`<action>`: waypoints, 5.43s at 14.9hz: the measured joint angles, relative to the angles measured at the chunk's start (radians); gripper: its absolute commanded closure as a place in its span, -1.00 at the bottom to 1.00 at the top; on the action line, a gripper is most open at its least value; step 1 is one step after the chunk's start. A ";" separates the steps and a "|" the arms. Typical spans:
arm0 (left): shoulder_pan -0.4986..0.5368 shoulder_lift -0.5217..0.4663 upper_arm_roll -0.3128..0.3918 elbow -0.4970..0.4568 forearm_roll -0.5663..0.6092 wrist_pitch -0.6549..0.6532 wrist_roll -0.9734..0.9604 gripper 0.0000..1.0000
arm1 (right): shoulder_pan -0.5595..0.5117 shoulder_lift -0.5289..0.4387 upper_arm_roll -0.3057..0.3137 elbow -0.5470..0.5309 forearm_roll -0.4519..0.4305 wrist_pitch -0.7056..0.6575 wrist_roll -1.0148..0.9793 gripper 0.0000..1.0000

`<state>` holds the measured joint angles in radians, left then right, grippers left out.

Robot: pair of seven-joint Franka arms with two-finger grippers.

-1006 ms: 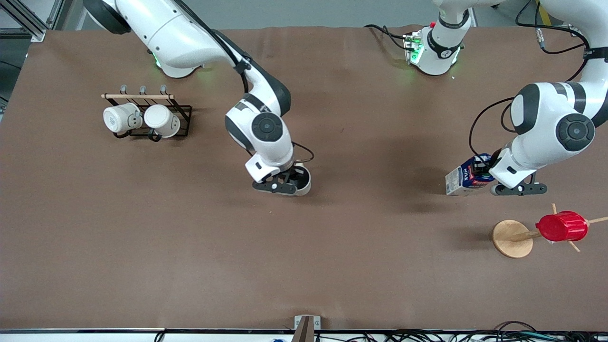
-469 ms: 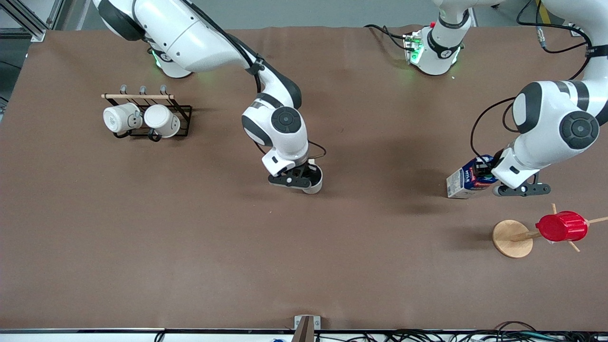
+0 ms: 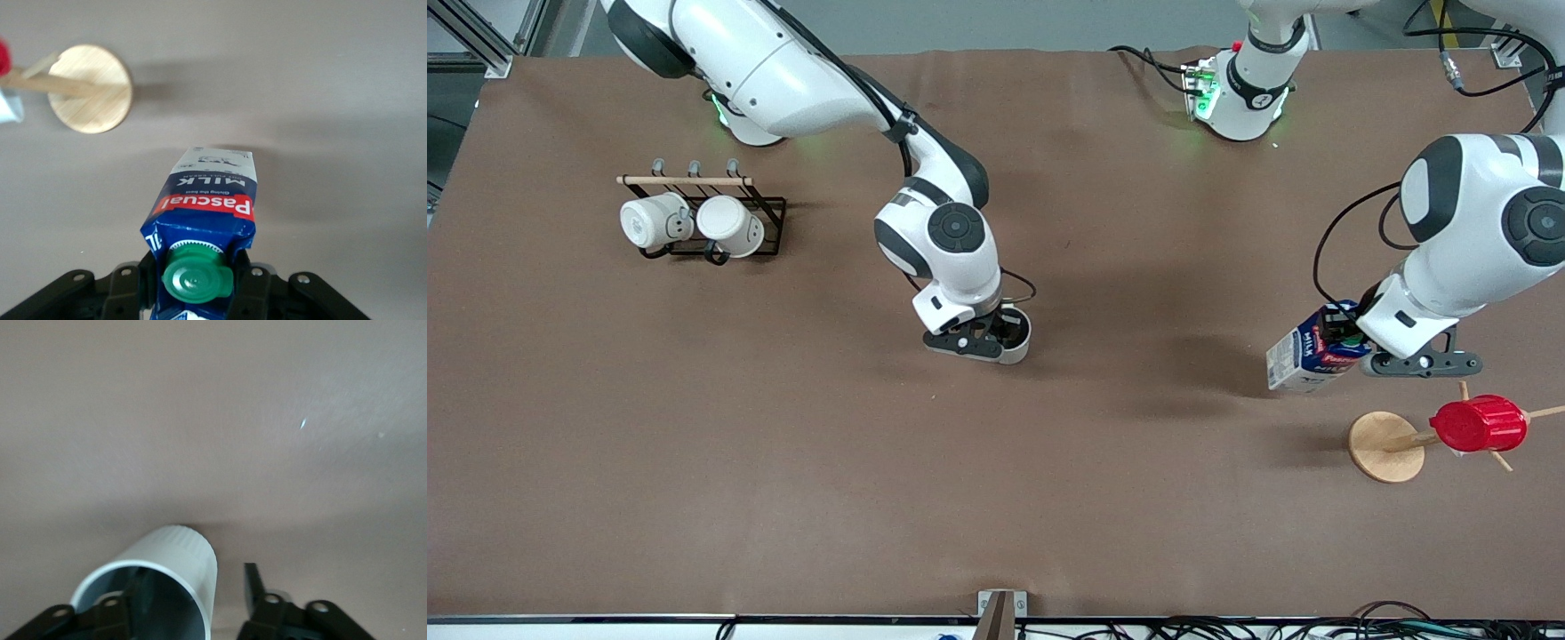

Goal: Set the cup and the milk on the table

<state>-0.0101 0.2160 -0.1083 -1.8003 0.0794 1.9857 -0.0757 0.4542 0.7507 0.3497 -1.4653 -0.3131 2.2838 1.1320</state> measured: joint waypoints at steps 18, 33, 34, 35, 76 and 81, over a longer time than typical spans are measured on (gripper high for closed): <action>-0.462 0.314 -0.006 0.323 -0.040 -0.065 -0.502 0.77 | -0.473 -0.638 -0.272 0.026 0.218 -0.674 -0.816 -1.00; -0.588 0.340 -0.002 0.337 -0.040 -0.061 -0.612 0.77 | -0.475 -0.719 -0.393 0.022 0.302 -0.770 -1.020 -1.00; -0.588 0.340 -0.002 0.337 -0.040 -0.061 -0.612 0.77 | -0.475 -0.719 -0.393 0.022 0.302 -0.770 -1.025 -1.00; -0.588 0.340 -0.002 0.336 -0.040 -0.061 -0.612 0.77 | -0.475 -0.719 -0.393 0.022 0.302 -0.770 -1.032 -1.00; -0.178 -0.198 0.012 0.183 -0.067 -0.276 -0.270 -1.00 | -0.475 -0.719 -0.393 0.022 0.309 -0.777 -1.045 -1.00; -0.128 -0.201 0.015 0.243 -0.093 -0.349 -0.187 -0.99 | -0.475 -0.719 -0.393 0.022 0.309 -0.777 -1.045 -1.00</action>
<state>-0.1381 0.0153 -0.0936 -1.5573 -0.0137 1.6370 -0.2625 -0.0207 0.0320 -0.0435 -1.4430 -0.0046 1.5065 0.0874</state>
